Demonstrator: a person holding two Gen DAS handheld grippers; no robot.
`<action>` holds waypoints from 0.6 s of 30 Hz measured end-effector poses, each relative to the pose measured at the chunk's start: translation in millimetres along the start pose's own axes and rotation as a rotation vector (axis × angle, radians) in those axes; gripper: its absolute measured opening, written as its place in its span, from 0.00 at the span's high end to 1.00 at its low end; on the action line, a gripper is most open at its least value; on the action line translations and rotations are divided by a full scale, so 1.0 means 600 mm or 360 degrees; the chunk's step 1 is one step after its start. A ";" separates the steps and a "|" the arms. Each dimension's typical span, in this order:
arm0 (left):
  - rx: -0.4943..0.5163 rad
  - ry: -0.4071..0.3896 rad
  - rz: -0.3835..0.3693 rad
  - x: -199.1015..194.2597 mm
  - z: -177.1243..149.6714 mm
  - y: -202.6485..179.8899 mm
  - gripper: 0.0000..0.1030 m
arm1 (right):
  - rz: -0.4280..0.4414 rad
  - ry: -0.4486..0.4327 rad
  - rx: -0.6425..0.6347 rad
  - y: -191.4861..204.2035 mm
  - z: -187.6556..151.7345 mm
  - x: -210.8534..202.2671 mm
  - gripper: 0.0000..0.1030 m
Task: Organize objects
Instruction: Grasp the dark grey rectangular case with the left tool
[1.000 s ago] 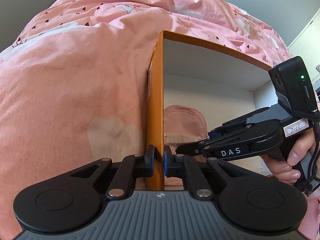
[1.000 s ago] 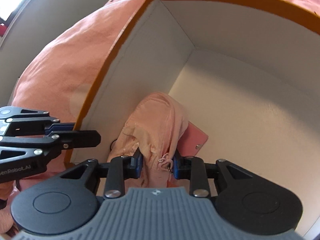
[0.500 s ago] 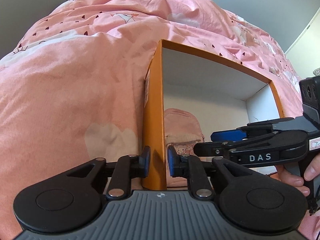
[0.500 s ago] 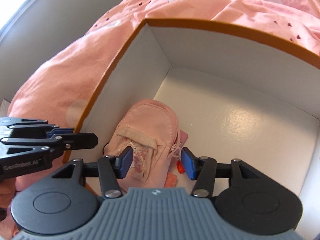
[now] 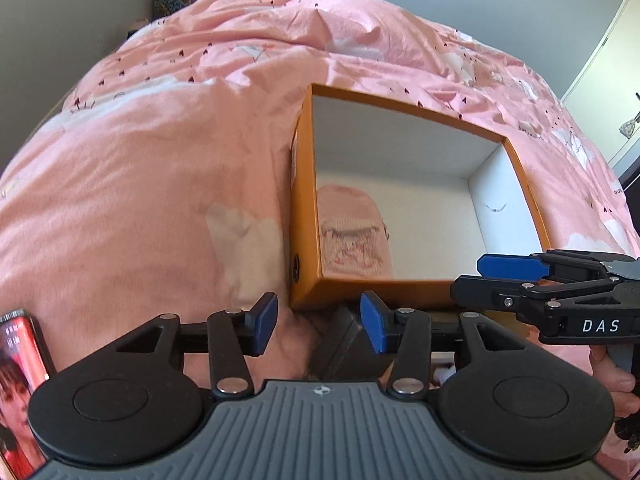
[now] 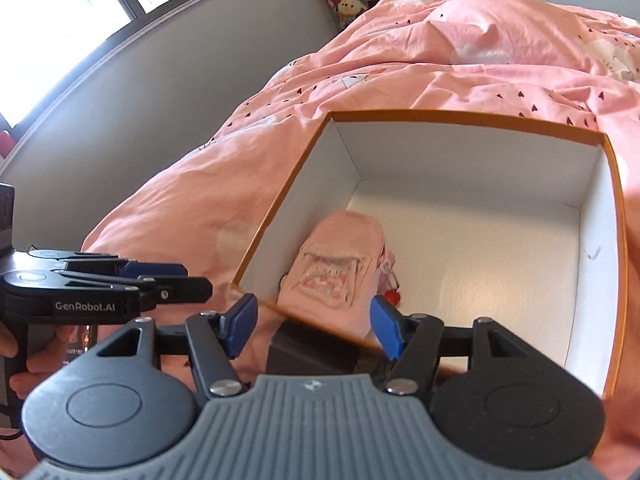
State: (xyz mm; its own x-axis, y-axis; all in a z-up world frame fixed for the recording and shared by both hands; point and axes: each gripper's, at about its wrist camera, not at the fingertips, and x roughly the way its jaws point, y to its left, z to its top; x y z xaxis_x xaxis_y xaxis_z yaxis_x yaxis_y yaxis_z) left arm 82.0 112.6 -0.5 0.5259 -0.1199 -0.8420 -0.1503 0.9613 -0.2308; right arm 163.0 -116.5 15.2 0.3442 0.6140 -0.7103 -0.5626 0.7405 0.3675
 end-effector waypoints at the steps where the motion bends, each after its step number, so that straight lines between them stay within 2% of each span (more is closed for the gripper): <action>1: -0.0008 0.0028 -0.0010 0.006 -0.008 0.001 0.48 | -0.0015 0.0001 0.0006 0.005 -0.013 0.001 0.37; 7: 0.0067 0.0110 -0.0052 0.061 -0.040 -0.014 0.47 | -0.0087 0.0079 0.0083 0.012 -0.080 0.040 0.37; 9: 0.0108 0.0135 -0.0076 0.082 -0.048 -0.021 0.47 | -0.0139 0.0098 0.0073 0.011 -0.093 0.053 0.41; 11: 0.0166 0.0135 -0.0090 0.096 -0.054 -0.028 0.47 | -0.0183 0.0124 0.0073 0.005 -0.096 0.065 0.58; 13: 0.0215 0.0121 -0.0075 0.104 -0.056 -0.035 0.45 | -0.0201 0.0138 0.0087 -0.004 -0.097 0.072 0.62; 15: 0.0257 0.0086 -0.0067 0.108 -0.058 -0.039 0.32 | -0.0231 0.0153 0.0083 -0.010 -0.098 0.080 0.64; 18: 0.0301 0.0070 -0.0081 0.116 -0.056 -0.041 0.31 | -0.0281 0.0192 0.0080 -0.016 -0.101 0.093 0.69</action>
State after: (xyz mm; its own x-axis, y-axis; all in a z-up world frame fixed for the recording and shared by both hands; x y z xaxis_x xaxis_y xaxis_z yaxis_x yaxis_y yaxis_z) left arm 94.2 72.3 -70.1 0.4910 -0.1765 -0.8531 0.0379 0.9827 -0.1815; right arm 141.7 -105.9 -64.1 0.3399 0.4389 -0.8318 -0.4625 0.8481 0.2585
